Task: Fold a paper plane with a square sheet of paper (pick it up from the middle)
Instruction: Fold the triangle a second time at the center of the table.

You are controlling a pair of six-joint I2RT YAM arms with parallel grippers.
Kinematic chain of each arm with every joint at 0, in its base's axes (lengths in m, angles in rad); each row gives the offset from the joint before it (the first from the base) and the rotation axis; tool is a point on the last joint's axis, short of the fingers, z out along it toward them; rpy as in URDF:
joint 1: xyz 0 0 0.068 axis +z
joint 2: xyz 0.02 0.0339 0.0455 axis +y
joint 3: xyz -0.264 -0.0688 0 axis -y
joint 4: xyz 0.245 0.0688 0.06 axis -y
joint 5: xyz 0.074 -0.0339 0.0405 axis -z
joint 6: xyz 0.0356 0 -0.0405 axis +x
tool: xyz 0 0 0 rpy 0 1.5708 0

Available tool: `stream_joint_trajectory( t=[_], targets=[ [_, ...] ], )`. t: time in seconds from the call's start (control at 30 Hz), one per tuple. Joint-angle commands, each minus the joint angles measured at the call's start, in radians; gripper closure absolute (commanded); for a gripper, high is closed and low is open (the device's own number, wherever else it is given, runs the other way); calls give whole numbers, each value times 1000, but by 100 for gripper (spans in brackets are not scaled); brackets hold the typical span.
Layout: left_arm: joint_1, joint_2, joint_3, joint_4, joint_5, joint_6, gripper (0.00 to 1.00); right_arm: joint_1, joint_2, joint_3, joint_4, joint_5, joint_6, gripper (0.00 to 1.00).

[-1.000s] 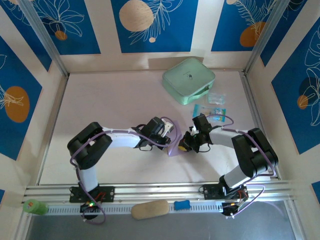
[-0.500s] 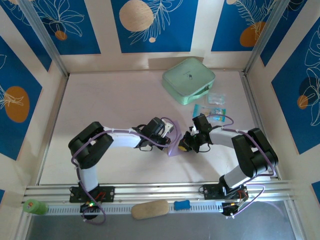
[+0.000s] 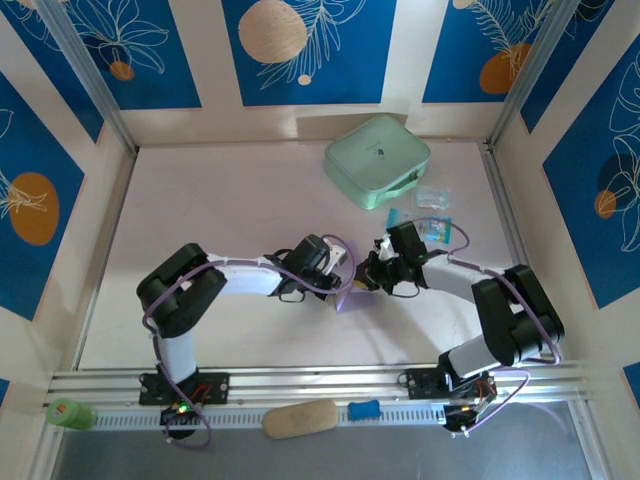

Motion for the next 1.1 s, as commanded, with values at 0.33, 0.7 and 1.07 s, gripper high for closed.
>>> stream_joint_trajectory(
  t=[0.33, 0.7, 1.07],
  targets=[
    [12, 3, -10, -10, 10, 2, 100, 22, 103, 27, 82, -42, 9, 100],
    [12, 11, -10, -15, 14, 7, 100, 2, 161, -48, 155, -16, 14, 100],
    [16, 9, -10, -30, 12, 10, 100, -17, 83, -25, 115, -24, 5, 100]
  ],
)
